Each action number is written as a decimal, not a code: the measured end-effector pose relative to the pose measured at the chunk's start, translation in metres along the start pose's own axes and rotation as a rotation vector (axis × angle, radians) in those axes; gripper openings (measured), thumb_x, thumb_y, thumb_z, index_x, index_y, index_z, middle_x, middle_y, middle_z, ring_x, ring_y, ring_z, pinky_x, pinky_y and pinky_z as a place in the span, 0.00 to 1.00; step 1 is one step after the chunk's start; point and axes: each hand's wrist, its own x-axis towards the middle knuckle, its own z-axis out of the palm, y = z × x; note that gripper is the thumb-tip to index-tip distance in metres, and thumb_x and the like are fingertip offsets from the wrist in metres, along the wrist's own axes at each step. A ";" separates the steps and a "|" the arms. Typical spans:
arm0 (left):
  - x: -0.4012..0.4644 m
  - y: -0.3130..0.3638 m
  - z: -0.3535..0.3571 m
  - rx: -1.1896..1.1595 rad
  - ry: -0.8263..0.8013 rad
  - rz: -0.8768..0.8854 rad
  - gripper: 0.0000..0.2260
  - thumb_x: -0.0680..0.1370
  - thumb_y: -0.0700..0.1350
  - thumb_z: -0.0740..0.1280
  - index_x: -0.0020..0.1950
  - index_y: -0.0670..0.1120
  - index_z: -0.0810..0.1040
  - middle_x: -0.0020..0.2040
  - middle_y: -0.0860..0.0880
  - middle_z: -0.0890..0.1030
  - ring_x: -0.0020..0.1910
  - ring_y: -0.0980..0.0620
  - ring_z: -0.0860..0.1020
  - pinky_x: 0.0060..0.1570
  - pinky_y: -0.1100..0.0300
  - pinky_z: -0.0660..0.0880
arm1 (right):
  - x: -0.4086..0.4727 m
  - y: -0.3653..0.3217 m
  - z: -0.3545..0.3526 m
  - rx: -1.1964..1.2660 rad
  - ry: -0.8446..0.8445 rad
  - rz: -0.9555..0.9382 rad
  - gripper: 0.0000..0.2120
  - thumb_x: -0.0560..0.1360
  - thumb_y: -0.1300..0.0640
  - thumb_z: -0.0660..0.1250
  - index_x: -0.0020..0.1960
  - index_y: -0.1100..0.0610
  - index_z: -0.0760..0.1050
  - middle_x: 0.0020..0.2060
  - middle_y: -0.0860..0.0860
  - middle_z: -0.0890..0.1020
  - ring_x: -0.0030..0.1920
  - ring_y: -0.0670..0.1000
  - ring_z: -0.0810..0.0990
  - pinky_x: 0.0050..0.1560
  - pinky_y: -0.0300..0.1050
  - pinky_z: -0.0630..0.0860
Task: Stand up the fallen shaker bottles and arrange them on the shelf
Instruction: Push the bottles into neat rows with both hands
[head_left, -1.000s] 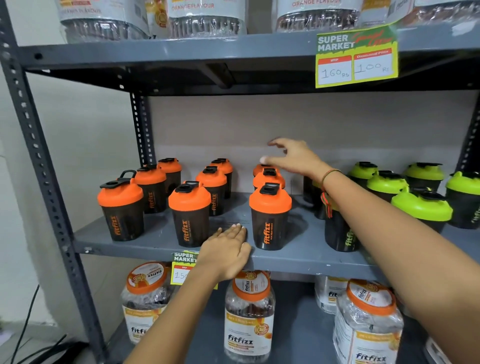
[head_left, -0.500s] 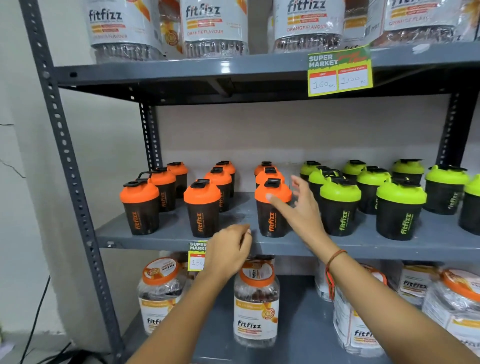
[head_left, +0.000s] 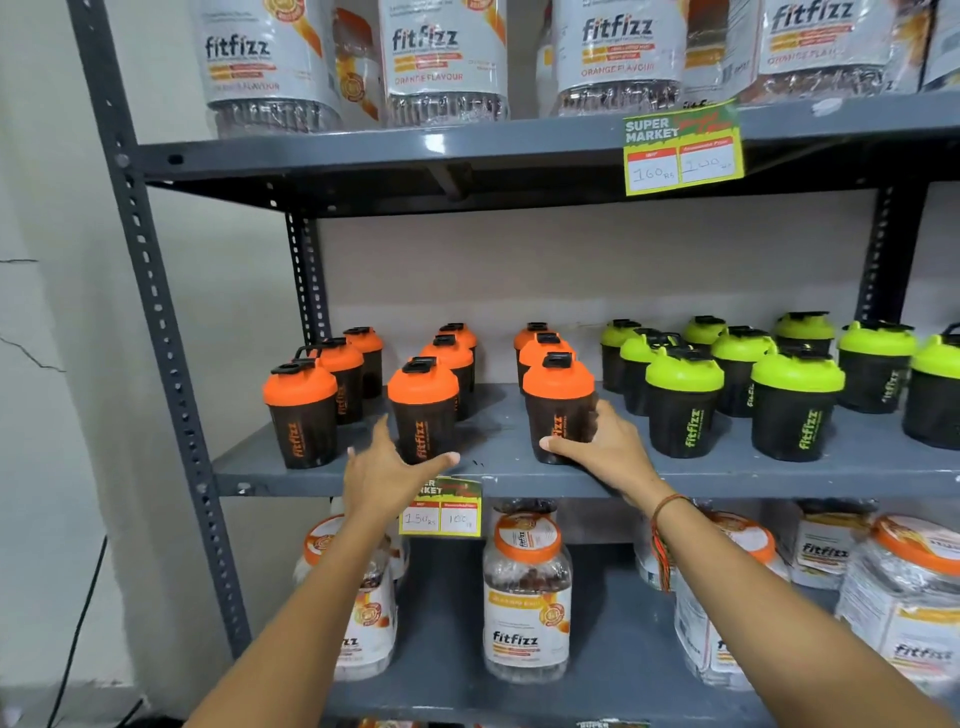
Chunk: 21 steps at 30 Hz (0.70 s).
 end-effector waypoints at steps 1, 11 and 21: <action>0.001 0.001 0.001 -0.017 -0.013 0.012 0.49 0.57 0.75 0.68 0.71 0.52 0.63 0.65 0.48 0.78 0.68 0.39 0.70 0.67 0.40 0.66 | 0.000 0.000 0.000 0.003 -0.003 0.004 0.35 0.61 0.40 0.80 0.61 0.55 0.72 0.60 0.52 0.82 0.59 0.53 0.81 0.60 0.55 0.78; 0.003 0.007 0.015 -0.053 0.138 0.012 0.31 0.63 0.70 0.70 0.58 0.51 0.76 0.53 0.49 0.83 0.60 0.43 0.77 0.70 0.40 0.62 | 0.001 0.002 -0.001 0.017 0.008 0.014 0.33 0.60 0.41 0.80 0.58 0.54 0.72 0.58 0.51 0.82 0.56 0.52 0.81 0.59 0.53 0.78; 0.005 0.007 0.027 0.004 0.186 0.039 0.34 0.62 0.76 0.63 0.56 0.53 0.77 0.50 0.51 0.85 0.59 0.47 0.78 0.75 0.46 0.43 | 0.002 0.004 -0.002 -0.015 -0.009 -0.009 0.34 0.60 0.39 0.79 0.59 0.52 0.71 0.60 0.52 0.81 0.57 0.52 0.80 0.58 0.50 0.77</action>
